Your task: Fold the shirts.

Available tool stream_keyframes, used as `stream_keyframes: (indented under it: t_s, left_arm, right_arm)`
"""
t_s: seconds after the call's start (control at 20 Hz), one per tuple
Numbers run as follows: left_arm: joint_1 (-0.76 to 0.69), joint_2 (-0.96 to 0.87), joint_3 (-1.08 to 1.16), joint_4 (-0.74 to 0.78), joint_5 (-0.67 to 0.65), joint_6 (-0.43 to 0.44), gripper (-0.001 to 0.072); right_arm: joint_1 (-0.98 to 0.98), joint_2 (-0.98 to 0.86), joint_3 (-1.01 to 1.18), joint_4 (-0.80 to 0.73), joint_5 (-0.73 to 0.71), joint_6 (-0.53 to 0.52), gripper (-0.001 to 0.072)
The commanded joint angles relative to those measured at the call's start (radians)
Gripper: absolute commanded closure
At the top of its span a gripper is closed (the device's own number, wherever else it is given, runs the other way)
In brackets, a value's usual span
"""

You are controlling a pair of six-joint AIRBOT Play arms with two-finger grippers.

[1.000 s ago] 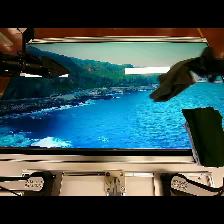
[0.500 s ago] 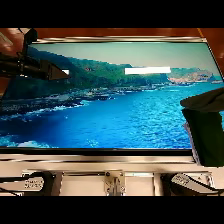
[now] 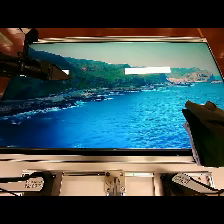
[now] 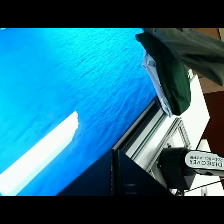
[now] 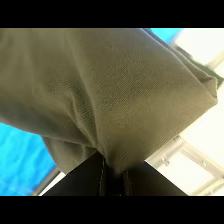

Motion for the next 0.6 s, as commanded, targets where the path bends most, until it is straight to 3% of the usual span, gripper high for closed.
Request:
stream_keyframes:
  t_s: [0.0,0.25,0.3,0.35,0.4,0.55]
  left_arm:
    - [-0.016,0.0,0.001,0.0,-0.001,-0.001,0.0668]
    - [-0.039,0.0,0.001,0.0,0.0,0.0,0.0668]
    - [-0.042,0.0,0.001,0.0,0.0,0.0,0.0668]
    - [-0.042,0.0,0.001,0.0,-0.001,0.0,0.0668]
    - [-0.042,0.0,0.001,0.0,0.0,0.0,0.0668]
    - [-0.042,0.0,0.001,0.001,0.016,-0.001,0.0668]
  right_arm:
    - [-0.002,0.025,-0.161,-0.126,-0.018,0.002,0.0653]
    - [-0.002,0.066,-0.425,-0.23,-0.169,0.076,0.0645]
    - [-0.002,0.067,-0.46,-0.234,-0.204,0.097,0.0559]
    - [-0.002,0.067,-0.478,-0.227,-0.237,0.105,0.0236]
    - [-0.002,0.067,-0.481,-0.201,-0.256,0.099,0.0071]
    - [-0.002,0.067,-0.417,-0.202,-0.23,0.068,0.0071]
